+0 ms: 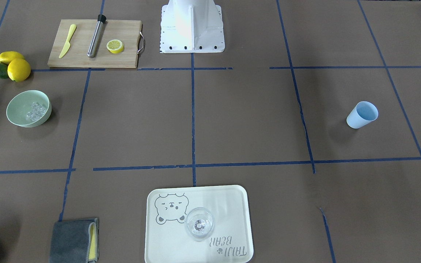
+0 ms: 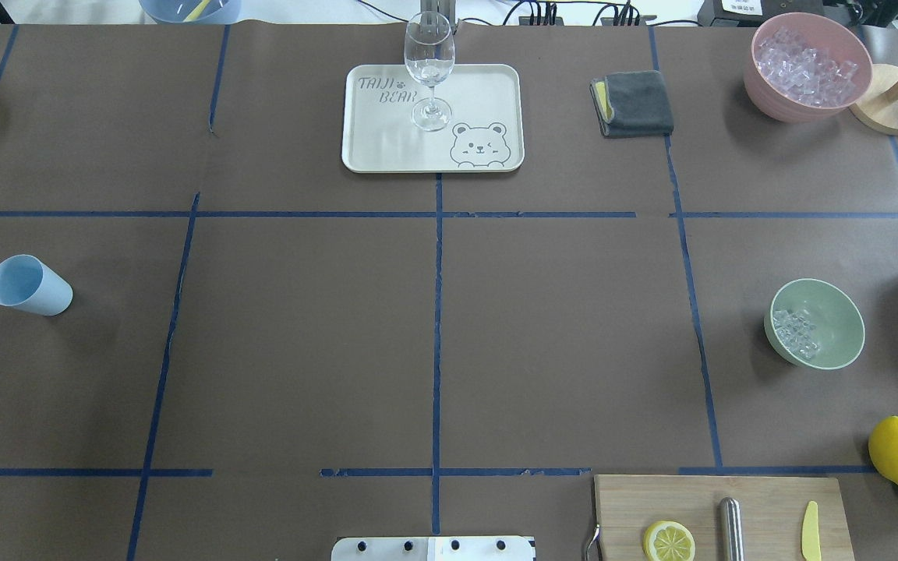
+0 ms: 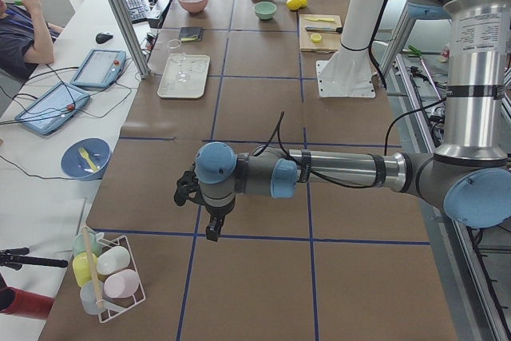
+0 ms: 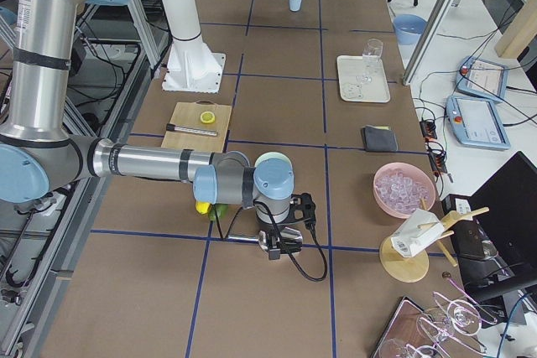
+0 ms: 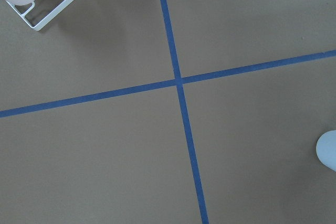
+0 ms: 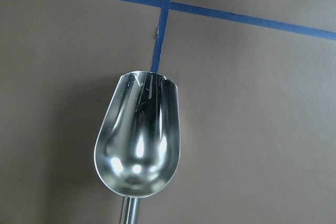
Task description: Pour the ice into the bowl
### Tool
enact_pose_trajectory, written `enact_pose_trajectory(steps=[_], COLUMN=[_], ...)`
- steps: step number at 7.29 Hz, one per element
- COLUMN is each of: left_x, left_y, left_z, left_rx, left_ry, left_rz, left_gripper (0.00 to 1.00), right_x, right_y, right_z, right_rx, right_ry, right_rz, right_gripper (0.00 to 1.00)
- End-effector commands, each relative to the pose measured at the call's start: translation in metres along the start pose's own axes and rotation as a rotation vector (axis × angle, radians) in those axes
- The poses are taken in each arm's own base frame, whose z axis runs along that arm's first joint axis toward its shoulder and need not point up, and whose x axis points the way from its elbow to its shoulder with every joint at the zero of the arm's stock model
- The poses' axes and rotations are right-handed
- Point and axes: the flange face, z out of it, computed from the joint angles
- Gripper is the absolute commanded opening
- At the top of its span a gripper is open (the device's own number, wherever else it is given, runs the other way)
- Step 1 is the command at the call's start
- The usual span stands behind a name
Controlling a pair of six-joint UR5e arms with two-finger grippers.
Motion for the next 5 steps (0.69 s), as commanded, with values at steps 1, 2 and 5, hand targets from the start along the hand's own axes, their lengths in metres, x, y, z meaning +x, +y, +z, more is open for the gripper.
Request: enact_pose_trajectory(steps=[1, 2, 5], left_x=[-0.0011, -0.0057, -0.0051], left_y=[0.0012, 0.003, 0.002], left_z=[0.004, 0.0084, 0.0088], left_rx=[-0.007, -0.014, -0.013], left_ry=[0.007, 0.007, 0.009], left_rz=[0.003, -0.005, -0.002], left_gripper=[1.0, 1.0, 1.0], right_x=[-0.0006, -0.0008, -0.0007], right_y=[-0.0002, 0.0003, 0.0012], right_z=[0.0001, 0.0009, 0.0023], right_rx=[0.0, -0.001, -0.004], right_ry=[-0.001, -0.002, -0.004], right_rz=[-0.002, -0.003, -0.002], right_gripper=[1.0, 1.0, 1.0])
